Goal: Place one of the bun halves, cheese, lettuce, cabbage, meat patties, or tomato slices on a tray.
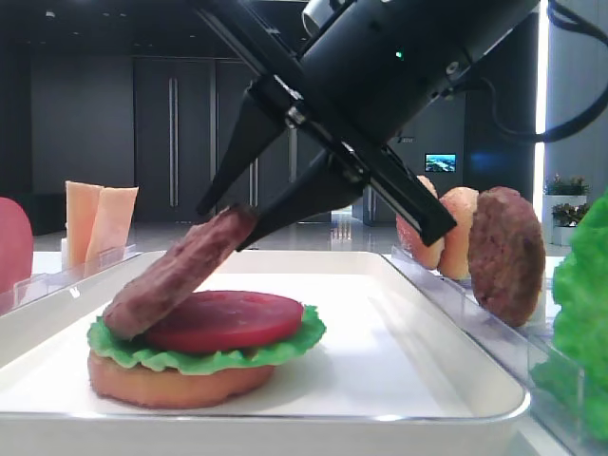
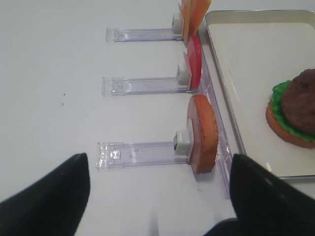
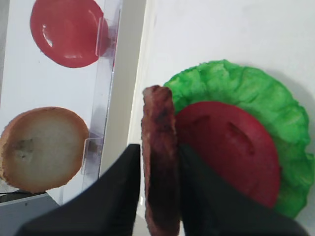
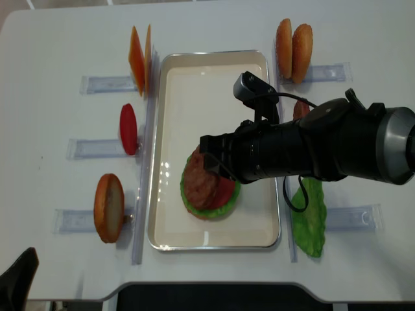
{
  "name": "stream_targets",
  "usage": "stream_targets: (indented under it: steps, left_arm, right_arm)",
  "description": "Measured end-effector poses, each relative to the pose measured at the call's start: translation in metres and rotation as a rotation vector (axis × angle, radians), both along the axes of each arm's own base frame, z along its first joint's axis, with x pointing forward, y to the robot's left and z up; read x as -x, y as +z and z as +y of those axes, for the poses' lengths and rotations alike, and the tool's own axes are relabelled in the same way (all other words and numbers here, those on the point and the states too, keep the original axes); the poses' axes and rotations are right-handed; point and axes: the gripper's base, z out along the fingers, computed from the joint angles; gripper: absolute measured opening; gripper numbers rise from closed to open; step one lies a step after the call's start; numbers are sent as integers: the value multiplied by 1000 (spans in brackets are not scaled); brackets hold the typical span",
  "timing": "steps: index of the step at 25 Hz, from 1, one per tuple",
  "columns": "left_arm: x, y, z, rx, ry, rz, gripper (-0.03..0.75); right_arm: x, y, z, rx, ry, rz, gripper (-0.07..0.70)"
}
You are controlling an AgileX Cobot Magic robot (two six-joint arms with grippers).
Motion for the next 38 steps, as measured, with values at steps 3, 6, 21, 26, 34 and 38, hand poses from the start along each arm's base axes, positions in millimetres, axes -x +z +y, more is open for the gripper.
stream_targets:
  steps: [3,6,21,26,34,38]
  left_arm:
    - [0,0,0,0,0,0,692]
    - [0,0,0,0,0,0,692]
    - [0,0,0,0,0,0,692]
    - [0,0,0,0,0,0,692]
    - [0,0,0,0,0,0,692]
    - [0,0,0,0,0,0,692]
  right_arm:
    - [0,0,0,8,4,-6,247]
    - [-1,-1,-1,15,-3,-10,312]
    - [-2,-3,-3,59,14,-47,517]
    - [-3,-1,-5,80,14,-75,519]
    - [-2,3,-6,90,35,-102,519]
    - [-4,3,-10,114,68,-123,519]
